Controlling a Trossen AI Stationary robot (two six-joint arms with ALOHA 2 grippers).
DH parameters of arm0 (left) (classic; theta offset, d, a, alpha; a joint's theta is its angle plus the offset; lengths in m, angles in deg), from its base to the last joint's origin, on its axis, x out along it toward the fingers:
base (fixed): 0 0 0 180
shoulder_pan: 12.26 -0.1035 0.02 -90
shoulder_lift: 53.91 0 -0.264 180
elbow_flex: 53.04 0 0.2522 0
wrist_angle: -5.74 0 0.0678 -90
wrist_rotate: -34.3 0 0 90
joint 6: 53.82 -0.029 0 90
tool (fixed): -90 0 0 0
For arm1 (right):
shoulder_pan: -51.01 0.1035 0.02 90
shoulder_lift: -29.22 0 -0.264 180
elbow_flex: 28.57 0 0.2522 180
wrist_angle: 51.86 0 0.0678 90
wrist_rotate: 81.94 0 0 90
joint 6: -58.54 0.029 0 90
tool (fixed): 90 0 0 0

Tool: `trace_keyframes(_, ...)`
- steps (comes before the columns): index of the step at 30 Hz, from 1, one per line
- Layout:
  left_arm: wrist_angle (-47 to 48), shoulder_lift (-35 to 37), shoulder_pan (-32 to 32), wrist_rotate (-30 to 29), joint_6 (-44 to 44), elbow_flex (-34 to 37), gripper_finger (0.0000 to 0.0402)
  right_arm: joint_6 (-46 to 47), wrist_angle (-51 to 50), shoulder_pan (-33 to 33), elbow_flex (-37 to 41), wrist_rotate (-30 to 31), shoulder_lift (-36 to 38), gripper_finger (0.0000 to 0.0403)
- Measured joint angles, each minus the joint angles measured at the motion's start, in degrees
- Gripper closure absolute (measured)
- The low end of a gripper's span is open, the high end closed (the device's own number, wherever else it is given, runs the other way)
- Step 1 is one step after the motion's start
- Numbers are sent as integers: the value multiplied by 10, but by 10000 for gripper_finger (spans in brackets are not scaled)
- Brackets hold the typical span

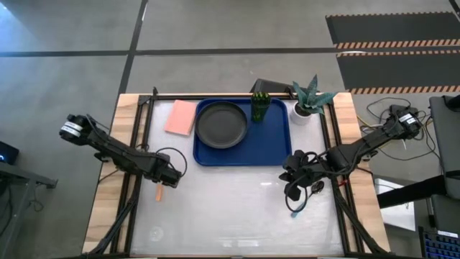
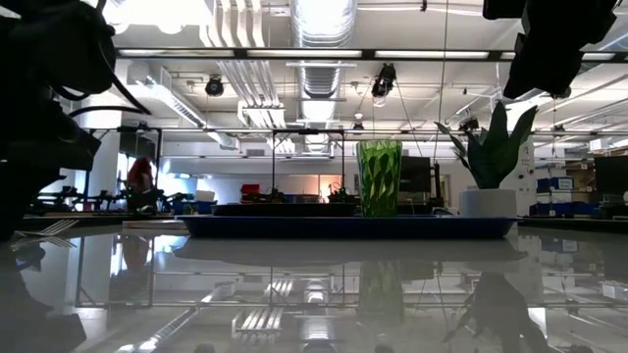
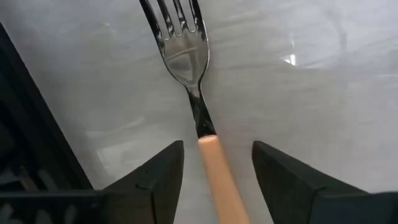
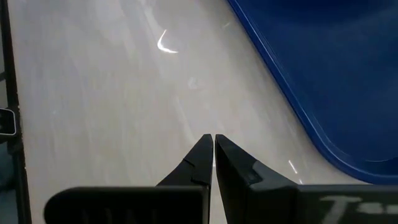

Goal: Pick and place plate/cup/fork/spoon on tray
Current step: Put the orange fork on the blue tray to the right of the black plate

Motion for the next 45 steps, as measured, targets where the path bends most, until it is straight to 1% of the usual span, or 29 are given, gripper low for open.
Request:
trace_keyframes(2,-2,-4,0,-5,0,-3,236,0,0,0,0,0,0,394)
trace_keyframes(4,-5,-4,0,-6,0,-3,258,0,0,0,0,0,0,394)
trace_keyframes(10,-12,1,0,-14,11,-2,362,-8,-1,0,0,0,0,394)
trace_keyframes(12,-8,2,0,-19,13,-2,383,-14,-1,0,0,0,0,394)
trace_keyframes(17,-5,1,0,-21,12,-7,383,-22,-1,4,1,1,0,394)
trace_keyframes(20,2,-1,2,-31,8,-23,383,-23,-13,7,2,0,0,394)
trace_keyframes(27,-2,0,12,-54,-26,-106,383,-29,-38,13,2,1,1,394)
trace_keyframes(31,-10,0,13,-101,-61,-162,383,-30,-55,13,2,18,9,394)
trace_keyframes(33,-40,-1,13,-141,-88,-189,383,-33,-70,13,2,29,16,394)
trace_keyframes(36,-116,-6,10,-195,-152,-221,383,-45,-84,13,2,32,32,394)
trace_keyframes(37,-144,-11,7,-204,-175,-231,383,-48,-87,13,2,34,38,394)
trace_keyframes(41,-260,-40,-5,-209,-293,-262,383,-58,-91,13,2,45,67,394)
trace_keyframes(43,-310,-59,-11,-224,-347,-279,383,-58,-91,13,2,46,83,394)
trace_keyframes(45,-342,-75,-20,-247,-381,-295,383,-59,-92,13,3,46,97,394)
